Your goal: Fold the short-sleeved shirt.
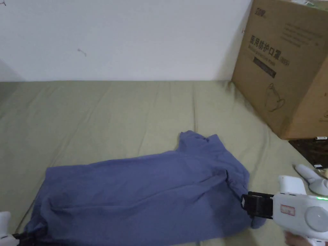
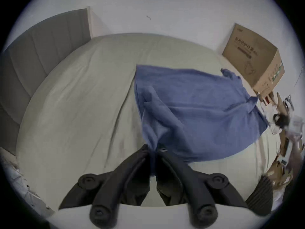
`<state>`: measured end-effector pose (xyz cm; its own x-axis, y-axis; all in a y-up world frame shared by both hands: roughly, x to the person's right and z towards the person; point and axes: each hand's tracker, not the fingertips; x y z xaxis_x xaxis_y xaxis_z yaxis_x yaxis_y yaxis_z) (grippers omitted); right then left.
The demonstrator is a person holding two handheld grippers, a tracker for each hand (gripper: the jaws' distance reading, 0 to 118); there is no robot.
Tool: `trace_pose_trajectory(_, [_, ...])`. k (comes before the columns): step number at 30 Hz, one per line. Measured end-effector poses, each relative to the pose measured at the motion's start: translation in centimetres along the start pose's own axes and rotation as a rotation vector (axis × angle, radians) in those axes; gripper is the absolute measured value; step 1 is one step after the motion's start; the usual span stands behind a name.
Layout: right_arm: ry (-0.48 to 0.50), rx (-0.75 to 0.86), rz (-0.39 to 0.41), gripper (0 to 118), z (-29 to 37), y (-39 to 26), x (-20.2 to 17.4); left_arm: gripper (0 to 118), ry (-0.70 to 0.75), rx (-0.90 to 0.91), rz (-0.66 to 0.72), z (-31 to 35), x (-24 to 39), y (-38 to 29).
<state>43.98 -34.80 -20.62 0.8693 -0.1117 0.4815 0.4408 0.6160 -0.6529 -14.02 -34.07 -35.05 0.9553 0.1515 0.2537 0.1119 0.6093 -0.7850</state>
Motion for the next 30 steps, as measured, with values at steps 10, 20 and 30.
trace_pose_trajectory(10, [0.029,-0.258,0.093,36,-5.0,1.2,0.2,4,0.024,-0.003,0.09,0.7,1.0,-0.3])
trace_pose_trajectory(20, [0.098,-0.164,0.158,8,6.2,-1.3,1.4,4,-0.034,0.019,0.056,6.6,-1.4,0.0])
trace_pose_trajectory(30, [0.12,-0.292,-0.009,8,8.8,-11.2,4.9,5,-0.074,-0.18,0.093,8.8,-3.7,-9.9])
